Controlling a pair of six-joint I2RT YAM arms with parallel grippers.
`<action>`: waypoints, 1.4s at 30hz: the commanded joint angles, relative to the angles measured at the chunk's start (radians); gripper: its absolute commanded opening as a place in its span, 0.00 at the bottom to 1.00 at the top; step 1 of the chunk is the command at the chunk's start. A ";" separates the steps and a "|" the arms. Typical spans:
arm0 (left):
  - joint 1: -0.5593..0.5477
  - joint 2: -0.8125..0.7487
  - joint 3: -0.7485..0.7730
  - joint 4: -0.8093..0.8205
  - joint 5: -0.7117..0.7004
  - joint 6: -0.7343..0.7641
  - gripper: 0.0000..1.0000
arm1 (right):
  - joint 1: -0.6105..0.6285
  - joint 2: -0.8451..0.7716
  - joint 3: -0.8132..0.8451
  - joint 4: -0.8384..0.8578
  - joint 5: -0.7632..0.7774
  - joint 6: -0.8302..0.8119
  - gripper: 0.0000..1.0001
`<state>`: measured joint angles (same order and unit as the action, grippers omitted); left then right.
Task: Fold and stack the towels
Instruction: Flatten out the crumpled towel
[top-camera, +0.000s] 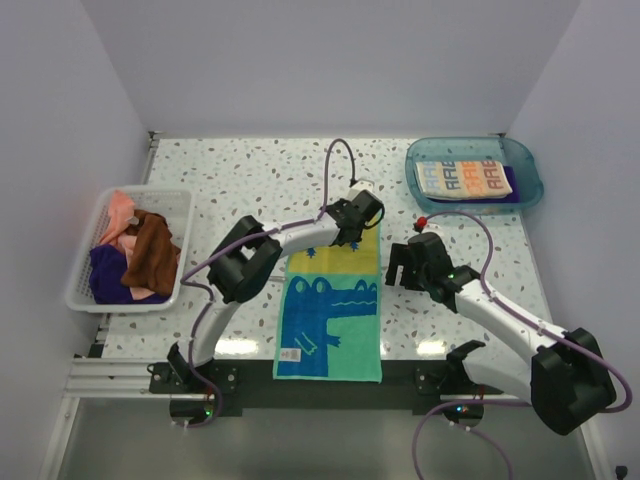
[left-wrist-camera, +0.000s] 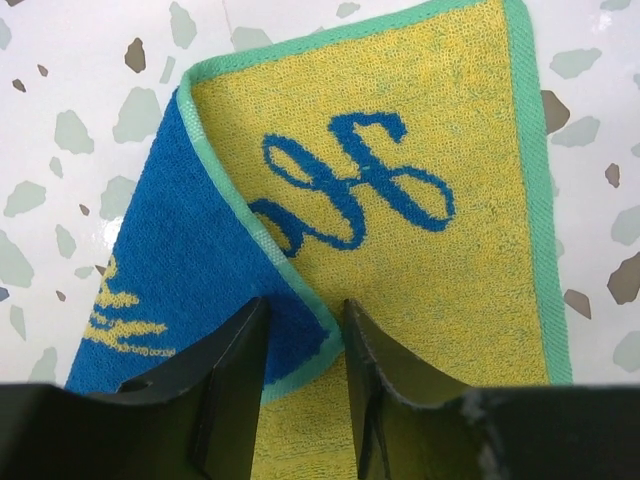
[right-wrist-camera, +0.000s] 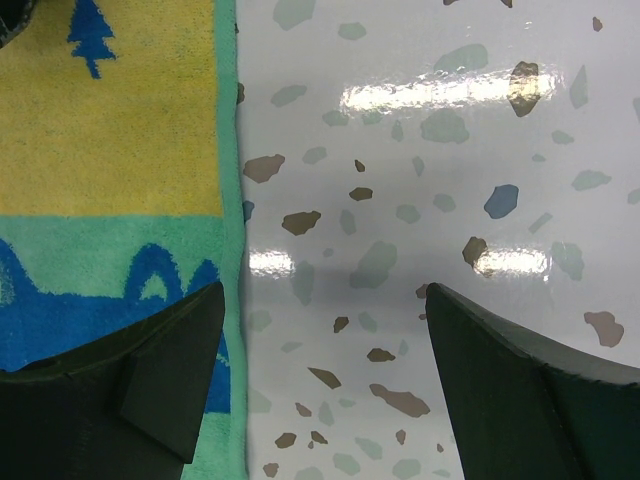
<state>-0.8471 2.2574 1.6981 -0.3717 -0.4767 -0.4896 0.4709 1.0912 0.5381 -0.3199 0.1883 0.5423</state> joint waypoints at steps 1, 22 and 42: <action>-0.004 0.002 0.021 -0.001 -0.036 -0.004 0.37 | 0.000 -0.014 0.003 0.039 0.008 -0.002 0.85; 0.029 -0.082 -0.038 -0.009 -0.071 0.013 0.29 | 0.000 -0.027 0.000 0.036 0.007 -0.004 0.85; 0.054 -0.104 -0.072 -0.004 -0.054 0.017 0.24 | 0.000 0.214 0.166 0.283 -0.185 -0.028 0.55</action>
<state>-0.8028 2.2044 1.6375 -0.3843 -0.5236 -0.4789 0.4709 1.2663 0.6254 -0.1608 0.0338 0.5095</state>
